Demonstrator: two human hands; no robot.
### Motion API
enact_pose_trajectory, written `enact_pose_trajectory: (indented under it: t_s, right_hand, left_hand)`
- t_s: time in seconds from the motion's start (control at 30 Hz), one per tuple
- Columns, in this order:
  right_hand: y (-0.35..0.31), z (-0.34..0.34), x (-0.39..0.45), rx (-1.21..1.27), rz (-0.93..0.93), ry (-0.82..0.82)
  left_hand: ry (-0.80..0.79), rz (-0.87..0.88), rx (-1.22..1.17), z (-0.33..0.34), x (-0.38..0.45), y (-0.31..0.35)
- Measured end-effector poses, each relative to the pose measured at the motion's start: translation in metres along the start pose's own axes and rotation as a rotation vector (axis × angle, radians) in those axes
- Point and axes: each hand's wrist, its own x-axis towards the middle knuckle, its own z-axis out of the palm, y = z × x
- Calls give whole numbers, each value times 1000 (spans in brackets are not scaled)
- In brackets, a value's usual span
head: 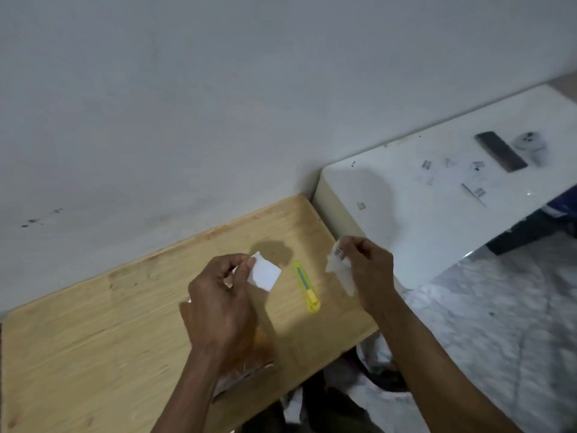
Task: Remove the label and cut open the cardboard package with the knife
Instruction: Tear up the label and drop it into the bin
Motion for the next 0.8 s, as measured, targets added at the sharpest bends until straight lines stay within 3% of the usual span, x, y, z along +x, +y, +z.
enact_pose_trajectory:
  t_s: [0.07, 0.27, 0.43, 0.6, 0.8]
  right_hand:
    - [6, -26, 0, -5, -8, 82]
    - [41, -98, -12, -62, -35, 403]
    - [86, -185, -12, -15, 81, 556]
    - [161, -267, -2, -104, 179, 630]
    - [261, -309, 28, -229, 334, 550]
  left_hand:
    - [-79, -15, 4, 20, 1, 6]
    - [-265, 167, 7, 109, -28, 17]
    - [-351, 277, 26, 191, -87, 37]
    - [-493, 248, 93, 285, -168, 42]
    - [-640, 102, 306, 390, -224, -24]
